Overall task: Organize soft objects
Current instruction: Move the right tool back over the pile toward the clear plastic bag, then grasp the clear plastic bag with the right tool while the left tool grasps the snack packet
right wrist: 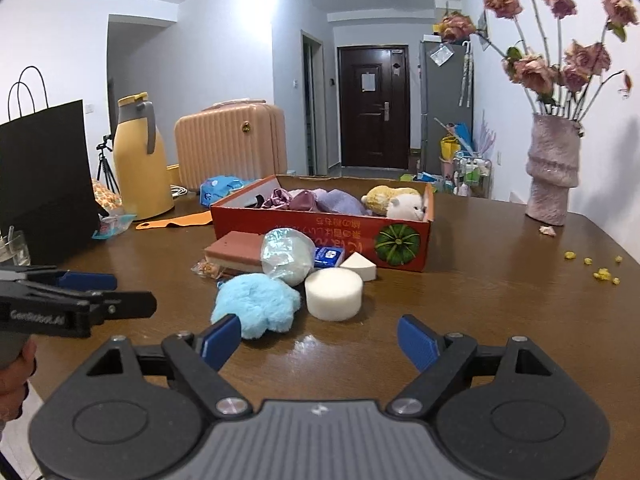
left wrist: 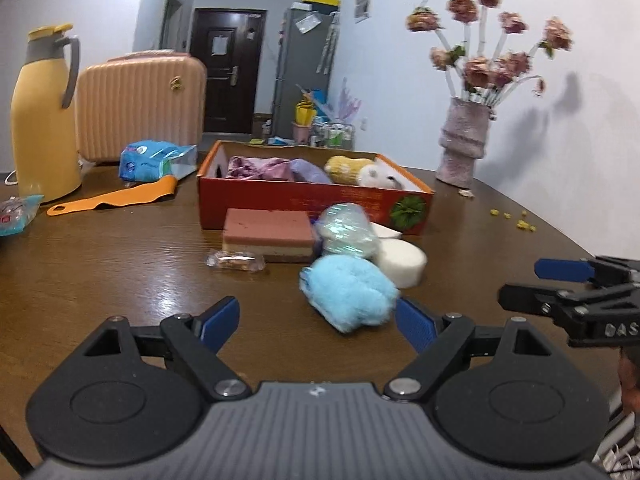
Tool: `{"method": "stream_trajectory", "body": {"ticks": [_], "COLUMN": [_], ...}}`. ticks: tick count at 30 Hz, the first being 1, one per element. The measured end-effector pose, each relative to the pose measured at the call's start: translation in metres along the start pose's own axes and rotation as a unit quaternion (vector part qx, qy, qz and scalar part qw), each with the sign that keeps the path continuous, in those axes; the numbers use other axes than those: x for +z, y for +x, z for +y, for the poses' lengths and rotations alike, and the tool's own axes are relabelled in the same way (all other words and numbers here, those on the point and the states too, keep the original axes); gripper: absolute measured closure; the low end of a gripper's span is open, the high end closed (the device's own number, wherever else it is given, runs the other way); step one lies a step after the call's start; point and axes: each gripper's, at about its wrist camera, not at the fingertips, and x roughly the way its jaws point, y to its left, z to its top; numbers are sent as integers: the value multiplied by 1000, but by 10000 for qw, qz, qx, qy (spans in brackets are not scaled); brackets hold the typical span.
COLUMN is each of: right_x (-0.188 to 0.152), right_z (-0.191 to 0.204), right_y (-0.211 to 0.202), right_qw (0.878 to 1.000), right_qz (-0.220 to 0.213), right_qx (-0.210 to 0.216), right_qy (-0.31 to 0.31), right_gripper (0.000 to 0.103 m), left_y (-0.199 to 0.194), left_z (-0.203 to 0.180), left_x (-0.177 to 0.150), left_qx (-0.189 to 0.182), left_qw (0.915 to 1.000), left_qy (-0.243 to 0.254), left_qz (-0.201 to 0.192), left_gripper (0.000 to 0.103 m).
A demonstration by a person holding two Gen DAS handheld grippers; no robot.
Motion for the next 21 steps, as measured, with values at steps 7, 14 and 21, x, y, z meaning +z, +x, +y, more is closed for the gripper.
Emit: {"method": "stream_trajectory", "body": {"ticks": [7, 14, 21], "right_x": [21, 42, 52], "right_z": [7, 24, 27], "right_y": [54, 117, 163], "right_qw": [9998, 9995, 9993], "right_qz": [77, 139, 301], "right_qx": [163, 248, 229], "right_qy": [-42, -138, -69], "right_gripper": [21, 29, 42], "left_y": [54, 115, 145], "left_z": [36, 61, 74], "left_x": [23, 43, 39], "left_qx": [469, 537, 310], "left_qw": [9987, 9980, 9972], "left_qy": [-159, -88, -99], "left_qz": [118, 326, 673], "left_gripper": [18, 24, 43]}}
